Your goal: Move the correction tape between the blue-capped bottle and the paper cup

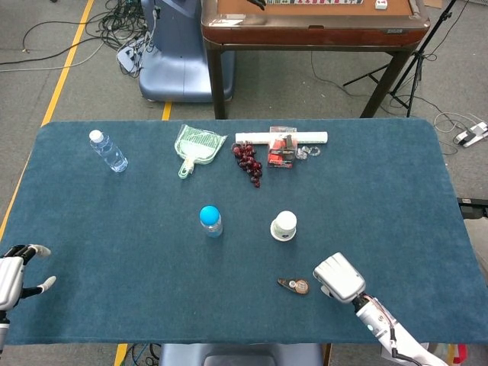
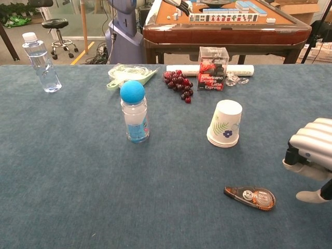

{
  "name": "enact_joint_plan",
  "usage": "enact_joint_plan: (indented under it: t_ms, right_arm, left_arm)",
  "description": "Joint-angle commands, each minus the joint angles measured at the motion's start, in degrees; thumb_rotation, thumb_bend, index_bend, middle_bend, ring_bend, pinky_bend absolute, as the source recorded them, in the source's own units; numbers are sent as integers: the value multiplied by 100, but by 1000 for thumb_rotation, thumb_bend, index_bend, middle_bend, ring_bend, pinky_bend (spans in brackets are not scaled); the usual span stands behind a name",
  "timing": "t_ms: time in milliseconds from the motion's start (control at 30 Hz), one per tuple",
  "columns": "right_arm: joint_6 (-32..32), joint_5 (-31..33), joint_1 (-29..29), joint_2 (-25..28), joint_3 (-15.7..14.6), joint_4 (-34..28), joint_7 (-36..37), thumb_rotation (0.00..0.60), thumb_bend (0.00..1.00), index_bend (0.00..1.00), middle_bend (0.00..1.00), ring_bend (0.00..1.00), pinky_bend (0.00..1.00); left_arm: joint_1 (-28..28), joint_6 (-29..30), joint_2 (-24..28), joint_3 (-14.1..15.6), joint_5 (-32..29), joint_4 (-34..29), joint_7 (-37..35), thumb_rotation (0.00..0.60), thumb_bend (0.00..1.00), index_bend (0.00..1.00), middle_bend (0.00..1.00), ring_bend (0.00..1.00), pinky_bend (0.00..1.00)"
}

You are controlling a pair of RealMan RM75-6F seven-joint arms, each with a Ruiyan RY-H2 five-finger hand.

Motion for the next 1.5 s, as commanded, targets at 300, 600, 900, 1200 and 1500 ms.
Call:
enact_joint_plan:
  t_ms: [300, 600, 900, 1200, 1500]
  right_arm:
    - [-102, -59, 1, -226, -1, 131, 9, 600, 0, 1000, 1000, 1000, 1000]
    - [-241, -21, 71, -510, 96, 289, 7, 600, 0, 1000, 1000, 1000, 1000]
    - [-280, -26, 152, -738, 193, 400, 117, 600, 0, 1000, 1000, 1000, 1000]
    - [-247, -15, 219, -899, 309, 558, 188, 600, 0, 1000, 1000, 1000, 1000]
    - [-322, -30, 374, -1155, 414, 843, 282, 600, 0, 1000, 1000, 1000, 1000]
  left_arm:
    - [0, 2, 5, 5, 8, -8, -8, 600, 93, 427, 432, 333, 504]
    - [-9, -32, 4, 22, 9, -17, 12, 600, 93, 427, 432, 333, 504]
    - [-3, -22, 25, 22, 7, -39, -1, 600, 93, 427, 432, 333, 504]
    - [-7, -35, 29, 23, 4, -44, -16, 600, 94, 427, 432, 333, 504]
    - [-10, -50, 30, 24, -7, -40, -22, 600, 93, 427, 432, 333, 504]
